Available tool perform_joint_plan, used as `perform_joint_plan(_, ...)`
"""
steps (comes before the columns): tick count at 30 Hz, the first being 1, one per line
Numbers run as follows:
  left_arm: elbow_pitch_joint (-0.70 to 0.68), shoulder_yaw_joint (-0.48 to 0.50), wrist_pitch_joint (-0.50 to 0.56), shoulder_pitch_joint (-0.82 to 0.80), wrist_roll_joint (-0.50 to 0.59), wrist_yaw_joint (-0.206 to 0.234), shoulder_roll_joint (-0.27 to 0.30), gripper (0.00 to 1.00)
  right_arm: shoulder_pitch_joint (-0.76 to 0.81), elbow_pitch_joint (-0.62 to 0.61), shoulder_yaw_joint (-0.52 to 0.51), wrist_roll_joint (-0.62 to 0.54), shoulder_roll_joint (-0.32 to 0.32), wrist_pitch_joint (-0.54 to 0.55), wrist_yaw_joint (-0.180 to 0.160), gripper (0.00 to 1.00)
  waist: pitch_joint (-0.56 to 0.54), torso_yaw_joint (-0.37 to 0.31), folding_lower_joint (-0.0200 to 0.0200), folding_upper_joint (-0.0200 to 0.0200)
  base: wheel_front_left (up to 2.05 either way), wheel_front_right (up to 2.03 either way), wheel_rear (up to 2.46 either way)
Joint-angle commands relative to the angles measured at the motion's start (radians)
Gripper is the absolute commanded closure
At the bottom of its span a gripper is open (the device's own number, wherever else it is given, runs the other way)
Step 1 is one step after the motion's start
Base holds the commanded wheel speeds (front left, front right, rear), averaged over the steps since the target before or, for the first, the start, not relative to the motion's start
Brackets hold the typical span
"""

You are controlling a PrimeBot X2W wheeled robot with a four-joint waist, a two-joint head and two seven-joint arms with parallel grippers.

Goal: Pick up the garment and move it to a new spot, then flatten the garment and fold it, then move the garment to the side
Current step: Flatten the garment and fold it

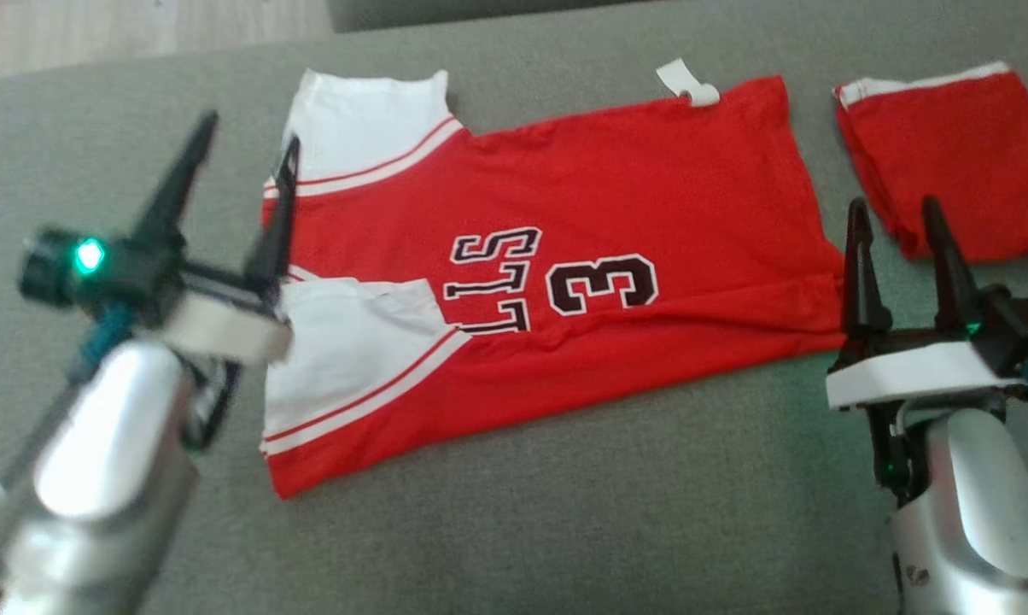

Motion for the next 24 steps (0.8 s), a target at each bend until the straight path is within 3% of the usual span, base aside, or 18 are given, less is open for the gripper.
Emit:
perform_joint_plan(1, -0.017, 0.042, 0.018, -0.097, 0.001, -0.018, 0.047, 0.00, -0.026, -0.049, 0.025, 0.010, -0.004, -0.011, -0.002, 0.00, 0.035, -0.028, -0.0001, 0.0000, 0.00, 0.00, 0.00)
perform_joint_plan(6, 0.077, 0.021, 0.139, -0.264, 0.004, -0.100, 0.120, 0.00, -0.045, -0.095, 0.047, 0.035, -0.004, -0.011, -0.002, 0.00, 0.104, -0.078, -0.0001, 0.0000, 0.00, 0.00, 0.00)
perform_joint_plan(10, 0.180, -0.018, 0.245, -0.386, -0.027, -0.135, 0.174, 0.00, -0.061, -0.124, 0.072, 0.056, -0.004, -0.011, -0.002, 0.00, 0.161, -0.119, -0.0001, 0.0000, 0.00, 0.00, 0.00)
perform_joint_plan(18, 0.311, -0.228, 0.447, -0.556, -0.200, -0.142, 0.297, 0.00, -0.081, -0.174, 0.111, 0.084, -0.004, -0.011, -0.002, 0.00, 0.262, -0.176, -0.0001, 0.0000, 0.00, 0.00, 0.00)
perform_joint_plan(24, 0.365, -0.309, 0.475, -0.625, -0.338, -0.142, 0.357, 0.00, -0.092, -0.197, 0.136, 0.096, -0.004, -0.011, -0.002, 0.00, 0.311, -0.199, -0.0001, 0.0000, 0.00, 0.00, 0.00)
